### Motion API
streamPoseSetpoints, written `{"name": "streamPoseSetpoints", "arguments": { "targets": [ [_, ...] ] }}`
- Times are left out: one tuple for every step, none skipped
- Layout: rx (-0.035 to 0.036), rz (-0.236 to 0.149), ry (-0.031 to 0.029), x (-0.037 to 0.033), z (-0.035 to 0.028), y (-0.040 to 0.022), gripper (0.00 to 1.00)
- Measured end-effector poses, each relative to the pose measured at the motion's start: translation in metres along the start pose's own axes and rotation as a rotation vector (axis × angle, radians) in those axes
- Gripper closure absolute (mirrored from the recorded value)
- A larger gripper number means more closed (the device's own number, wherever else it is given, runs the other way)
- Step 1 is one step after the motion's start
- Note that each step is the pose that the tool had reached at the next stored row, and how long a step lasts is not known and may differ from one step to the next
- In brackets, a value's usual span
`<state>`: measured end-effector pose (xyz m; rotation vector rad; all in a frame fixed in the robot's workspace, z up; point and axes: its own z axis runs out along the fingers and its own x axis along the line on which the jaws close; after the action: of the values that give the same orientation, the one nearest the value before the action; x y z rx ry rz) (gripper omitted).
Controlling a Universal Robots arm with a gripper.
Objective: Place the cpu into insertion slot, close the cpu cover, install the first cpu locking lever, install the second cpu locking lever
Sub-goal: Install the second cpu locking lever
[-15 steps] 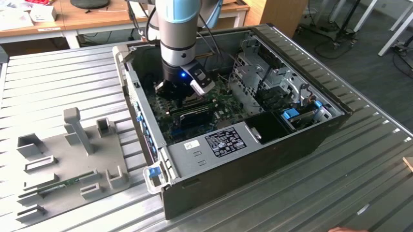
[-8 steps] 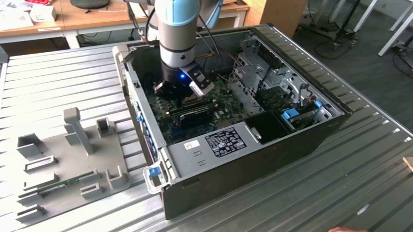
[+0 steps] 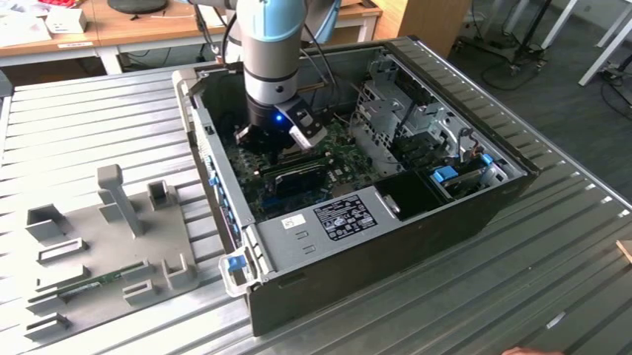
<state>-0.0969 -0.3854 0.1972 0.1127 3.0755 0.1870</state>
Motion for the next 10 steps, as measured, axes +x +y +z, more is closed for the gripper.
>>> {"name": "streamPoseSetpoints", "arguments": {
  "targets": [
    [0.0,0.0,0.0,0.0002,0.0001,-0.0002,0.9],
    [-0.0001,0.0,-0.0001,0.0003,0.0003,-0.0004,0.9],
    [-0.0001,0.0,-0.0001,0.0005,0.0005,-0.0006,0.9],
    [0.0,0.0,0.0,0.0007,0.0005,-0.0009,0.9],
    [0.0001,0.0,0.0001,0.0008,0.0006,-0.0013,0.9],
    [0.0001,0.0,0.0,0.0008,0.0007,-0.0018,0.9],
    [0.0,0.0,-0.0001,0.0009,0.0009,-0.0022,0.9],
    [-0.0001,0.0,-0.0001,0.001,0.0012,-0.0024,0.9],
    [-0.0001,0.0,-0.0002,0.001,0.0014,-0.0026,0.9],
    [-0.0001,0.0,-0.0001,0.0011,0.0016,-0.0028,0.9]
  ]
}}
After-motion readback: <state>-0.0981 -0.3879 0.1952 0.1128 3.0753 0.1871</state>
